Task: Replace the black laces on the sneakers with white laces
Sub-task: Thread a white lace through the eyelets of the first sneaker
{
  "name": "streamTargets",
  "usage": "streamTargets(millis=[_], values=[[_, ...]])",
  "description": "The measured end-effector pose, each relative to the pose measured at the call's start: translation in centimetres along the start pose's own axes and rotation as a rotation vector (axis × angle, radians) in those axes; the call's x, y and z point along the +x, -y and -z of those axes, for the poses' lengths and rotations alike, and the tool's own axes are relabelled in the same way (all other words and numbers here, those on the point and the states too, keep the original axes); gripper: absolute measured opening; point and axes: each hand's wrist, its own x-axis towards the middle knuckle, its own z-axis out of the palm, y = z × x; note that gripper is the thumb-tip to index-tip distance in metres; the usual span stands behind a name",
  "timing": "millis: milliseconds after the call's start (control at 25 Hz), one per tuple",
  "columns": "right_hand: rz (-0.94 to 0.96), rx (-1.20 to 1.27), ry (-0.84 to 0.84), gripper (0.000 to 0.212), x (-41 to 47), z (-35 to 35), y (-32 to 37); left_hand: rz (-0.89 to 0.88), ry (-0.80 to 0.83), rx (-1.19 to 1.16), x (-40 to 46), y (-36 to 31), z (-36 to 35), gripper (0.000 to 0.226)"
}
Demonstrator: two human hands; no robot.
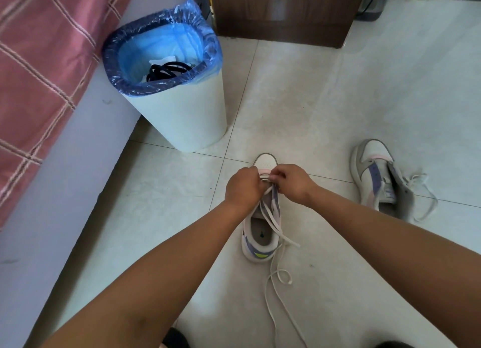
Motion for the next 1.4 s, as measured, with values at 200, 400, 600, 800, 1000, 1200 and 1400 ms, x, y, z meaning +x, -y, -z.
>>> streamTargets(millis=[200, 400, 600, 800, 1000, 1200, 1400], values=[[-0.003, 0.094, -0.003, 0.009, -0.5, 0.0, -0.3, 0.022, -0.027, -0.076, 0.0, 0.7, 0.0, 0.019], [-0.109, 0.272, -0.022, 0.014, -0.5, -0.3, -0.2, -0.055, -0.011, -0.037, 0.2, 1.5, -0.4, 0.022], [0.042, -0.118, -0.149, 0.012, -0.8, -1.6, -0.1, -0.129, -0.053, 0.028, -0.5, 1.6, -0.8, 0.023], [0.057, -0.136, -0.176, 0.012, -0.8, -1.3, -0.5, -0.188, -0.081, 0.08, -0.6, 1.8, -1.1, 0.024], [0.089, -0.371, -0.067, 0.024, -0.7, -1.2, -0.1, -0.187, -0.084, 0.09, -0.8, 1.8, -1.3, 0.026], [-0.208, 0.207, -0.169, 0.022, -0.1, -1.6, 0.1, -0.11, -0.11, 0.047, -0.6, 1.5, -1.5, 0.025], [-0.188, 0.163, -0.262, 0.016, -1.5, -2.0, 0.5, -0.117, -0.112, 0.058, -0.9, 1.4, -1.6, 0.026]])
